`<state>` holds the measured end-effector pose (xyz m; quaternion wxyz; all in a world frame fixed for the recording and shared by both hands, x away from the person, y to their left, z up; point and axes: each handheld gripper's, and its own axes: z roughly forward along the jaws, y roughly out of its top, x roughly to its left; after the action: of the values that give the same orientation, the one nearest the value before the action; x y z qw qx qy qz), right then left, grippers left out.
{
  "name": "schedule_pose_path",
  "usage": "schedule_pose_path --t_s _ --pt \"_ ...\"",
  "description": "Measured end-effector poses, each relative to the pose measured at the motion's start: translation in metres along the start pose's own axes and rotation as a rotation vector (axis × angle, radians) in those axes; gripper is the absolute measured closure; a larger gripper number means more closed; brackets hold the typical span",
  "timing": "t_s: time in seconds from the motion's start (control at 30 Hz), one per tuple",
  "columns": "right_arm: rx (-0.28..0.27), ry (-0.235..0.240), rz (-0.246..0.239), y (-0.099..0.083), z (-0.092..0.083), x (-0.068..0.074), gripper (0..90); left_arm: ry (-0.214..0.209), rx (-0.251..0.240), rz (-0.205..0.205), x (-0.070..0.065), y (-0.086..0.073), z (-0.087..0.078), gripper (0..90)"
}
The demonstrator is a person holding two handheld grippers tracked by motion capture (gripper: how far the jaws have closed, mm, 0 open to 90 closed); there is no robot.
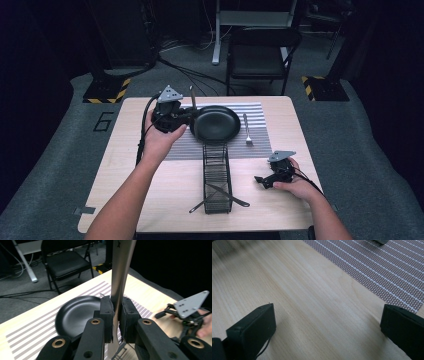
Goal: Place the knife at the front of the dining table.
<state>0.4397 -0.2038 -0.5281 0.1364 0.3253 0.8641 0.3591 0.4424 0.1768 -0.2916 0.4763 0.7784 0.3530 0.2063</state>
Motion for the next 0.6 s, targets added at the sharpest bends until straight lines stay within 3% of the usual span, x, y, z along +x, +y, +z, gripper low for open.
schedule_pose_path --t_s 0.3,0.47,0.6 --pt "0.000 0.000 0.000 0.000 0.000 0.000 0.0 0.063 0.013 -0.032 0.020 -0.025 0.014 82.1" --pt "0.001 0.000 -0.001 0.000 0.000 0.000 0.0 0.098 0.015 -0.023 0.028 -0.033 0.019 82.1" --pt "0.000 0.000 0.000 0.000 0.000 0.000 0.0 0.121 0.009 -0.049 0.038 -0.042 0.022 82.1"
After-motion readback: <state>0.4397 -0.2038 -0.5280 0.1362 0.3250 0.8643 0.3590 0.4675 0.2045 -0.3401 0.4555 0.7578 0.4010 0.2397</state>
